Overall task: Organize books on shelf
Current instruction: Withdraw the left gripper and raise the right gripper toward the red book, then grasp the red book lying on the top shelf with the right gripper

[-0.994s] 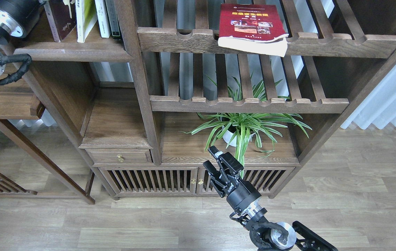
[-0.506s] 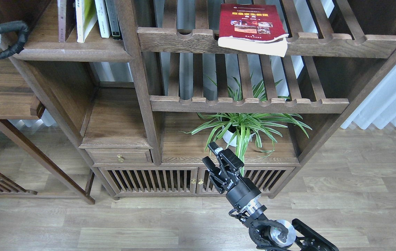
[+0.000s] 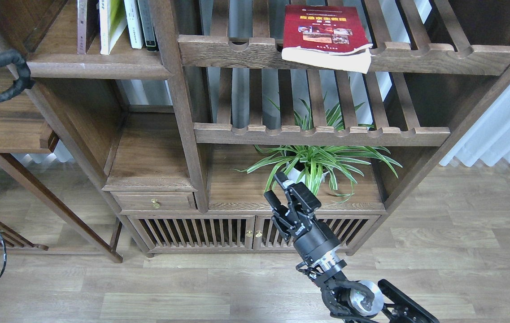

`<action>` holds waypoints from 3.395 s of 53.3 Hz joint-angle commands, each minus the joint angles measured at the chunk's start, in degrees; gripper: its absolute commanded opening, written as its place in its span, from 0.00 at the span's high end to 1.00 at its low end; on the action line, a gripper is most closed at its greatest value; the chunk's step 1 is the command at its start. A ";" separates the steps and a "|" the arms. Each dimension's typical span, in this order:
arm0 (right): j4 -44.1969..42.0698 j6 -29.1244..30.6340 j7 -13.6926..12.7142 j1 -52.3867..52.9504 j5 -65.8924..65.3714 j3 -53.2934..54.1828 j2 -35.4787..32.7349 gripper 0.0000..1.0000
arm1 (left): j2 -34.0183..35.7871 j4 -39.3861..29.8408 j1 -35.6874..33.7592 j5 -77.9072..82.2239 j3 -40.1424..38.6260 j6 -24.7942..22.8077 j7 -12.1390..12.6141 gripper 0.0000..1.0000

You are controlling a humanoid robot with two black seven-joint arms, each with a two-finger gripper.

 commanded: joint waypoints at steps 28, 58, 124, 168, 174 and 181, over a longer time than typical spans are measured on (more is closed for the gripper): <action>7.45 0.00 0.54 -1.35 1.66 2.46 -5.96 0.27 | -10.97 -10.33 8.50 -1.09 -1.02 -6.34 4.24 0.29; 18.98 0.00 0.54 2.86 2.63 3.69 -12.64 0.32 | -22.49 -11.22 28.63 -1.09 0.21 -6.34 24.11 0.25; 16.78 -9.10 0.62 16.75 2.98 9.32 -7.64 0.33 | -22.49 -9.55 38.92 -0.82 1.88 -6.34 25.78 0.17; 14.85 -17.36 0.62 19.21 2.89 13.36 -7.28 0.34 | -22.49 -9.20 39.01 -0.82 2.06 -6.34 25.87 0.17; 14.76 -17.89 0.62 19.21 2.89 13.44 -7.72 0.34 | -22.49 -9.11 39.18 -0.74 2.06 -6.34 25.87 0.17; 14.76 -19.82 0.62 19.47 2.89 13.88 -7.90 0.34 | -22.49 -9.02 39.10 -0.82 2.06 -6.34 25.78 0.17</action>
